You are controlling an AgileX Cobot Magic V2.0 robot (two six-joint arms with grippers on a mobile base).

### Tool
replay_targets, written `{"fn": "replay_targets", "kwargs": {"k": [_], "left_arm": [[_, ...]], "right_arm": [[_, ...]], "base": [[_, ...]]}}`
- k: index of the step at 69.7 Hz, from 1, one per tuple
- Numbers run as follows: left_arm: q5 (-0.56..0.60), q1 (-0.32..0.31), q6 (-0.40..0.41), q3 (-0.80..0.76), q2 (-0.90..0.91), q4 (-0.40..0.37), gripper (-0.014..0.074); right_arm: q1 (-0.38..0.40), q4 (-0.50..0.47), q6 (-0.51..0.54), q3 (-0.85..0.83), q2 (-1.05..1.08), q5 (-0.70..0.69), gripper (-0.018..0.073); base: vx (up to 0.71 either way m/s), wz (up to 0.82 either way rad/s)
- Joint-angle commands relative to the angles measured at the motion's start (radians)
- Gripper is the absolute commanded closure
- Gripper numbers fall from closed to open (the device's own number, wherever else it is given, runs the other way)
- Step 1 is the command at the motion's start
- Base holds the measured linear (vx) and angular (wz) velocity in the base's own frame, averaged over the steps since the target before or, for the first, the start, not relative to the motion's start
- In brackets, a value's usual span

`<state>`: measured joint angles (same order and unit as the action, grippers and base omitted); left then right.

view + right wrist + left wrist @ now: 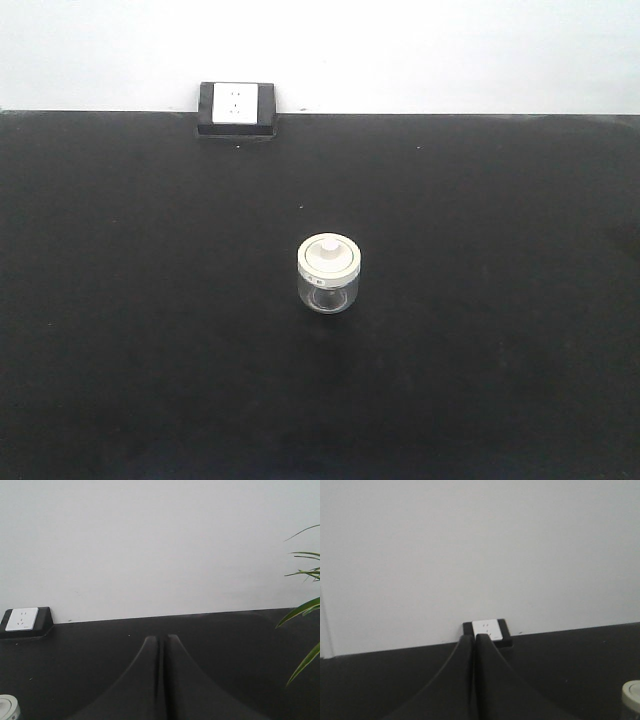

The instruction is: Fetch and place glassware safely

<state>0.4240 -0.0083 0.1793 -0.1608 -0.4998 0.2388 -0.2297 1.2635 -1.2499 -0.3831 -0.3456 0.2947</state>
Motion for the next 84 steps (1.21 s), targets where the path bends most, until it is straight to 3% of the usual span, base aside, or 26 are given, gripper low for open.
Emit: {"fn": "replay_targets", "kwargs": {"k": [1, 12, 22, 30, 46, 53, 58, 84], "left_arm": [[-0.113, -0.008, -0.06, -0.011, 0.095, -0.1, 0.0594], [-0.337, -0.008, -0.118, -0.01, 0.204, -0.183, 0.0594], [-0.508, -0.008, -0.267, -0.01, 0.299, -0.313, 0.0594], [-0.593, -0.007, -0.344, 0.016, 0.365, -0.363, 0.0594], [-0.571, -0.007, -0.343, 0.157, 0.525, -0.371, 0.0594], [-0.475, -0.007, -0.341, 0.227, 0.523, -0.371, 0.0594], [-0.53, -0.007, -0.342, 0.219, 0.525, -0.371, 0.0594], [-0.541, -0.007, -0.342, 0.218, 0.524, -0.371, 0.0594]], "right_arm": [[0.005, 0.032, 0.004, -0.026, -0.008, -0.016, 0.0563], [0.005, 0.032, 0.004, -0.026, -0.008, -0.016, 0.0563], [0.005, 0.032, 0.004, -0.026, -0.008, -0.016, 0.0563], [0.005, 0.032, 0.004, -0.026, -0.008, -0.016, 0.0563], [0.005, 0.032, 0.004, -0.026, -0.008, -0.016, 0.0563], [0.005, 0.031, 0.004, -0.026, -0.008, -0.016, 0.0563], [0.005, 0.031, 0.004, -0.026, -0.008, -0.016, 0.0563], [0.005, 0.031, 0.004, -0.026, -0.008, -0.02, 0.0563]], "base": [[0.0, 0.0], [0.0, 0.0], [0.0, 0.0], [0.0, 0.0], [0.0, 0.0], [0.0, 0.0], [0.0, 0.0], [0.0, 0.0]]}}
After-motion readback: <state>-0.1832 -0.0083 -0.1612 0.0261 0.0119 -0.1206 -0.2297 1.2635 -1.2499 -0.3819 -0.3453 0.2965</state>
